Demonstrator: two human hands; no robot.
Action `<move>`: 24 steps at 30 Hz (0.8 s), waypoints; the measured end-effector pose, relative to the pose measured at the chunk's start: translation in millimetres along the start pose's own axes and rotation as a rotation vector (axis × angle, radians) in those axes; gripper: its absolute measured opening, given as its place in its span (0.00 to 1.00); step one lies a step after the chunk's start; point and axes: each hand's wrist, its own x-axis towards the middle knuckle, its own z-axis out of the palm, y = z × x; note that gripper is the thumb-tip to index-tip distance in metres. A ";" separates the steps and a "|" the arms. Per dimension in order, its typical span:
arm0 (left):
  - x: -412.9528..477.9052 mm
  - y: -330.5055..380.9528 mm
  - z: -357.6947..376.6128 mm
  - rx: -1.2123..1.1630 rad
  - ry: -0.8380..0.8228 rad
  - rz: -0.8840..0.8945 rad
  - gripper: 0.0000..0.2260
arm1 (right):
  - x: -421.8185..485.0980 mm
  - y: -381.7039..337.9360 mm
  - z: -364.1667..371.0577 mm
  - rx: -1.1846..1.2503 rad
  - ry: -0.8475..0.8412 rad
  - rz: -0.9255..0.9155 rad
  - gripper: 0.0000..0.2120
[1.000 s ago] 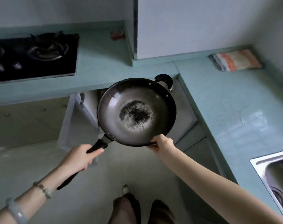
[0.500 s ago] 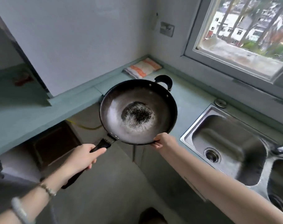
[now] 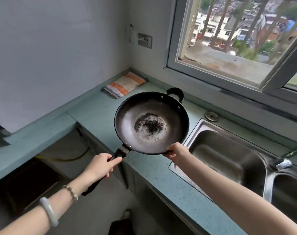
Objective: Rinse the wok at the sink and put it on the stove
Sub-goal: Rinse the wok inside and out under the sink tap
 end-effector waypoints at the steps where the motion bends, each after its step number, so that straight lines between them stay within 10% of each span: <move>1: 9.9 0.1 1.1 0.003 -0.001 -0.001 0.21 | 7.1 -2.0 4.4 0.006 0.003 -0.001 0.09; 24: 168.2 -24.1 -15.3 0.056 -0.218 0.028 0.19 | 118.4 1.7 72.6 0.137 0.124 0.108 0.16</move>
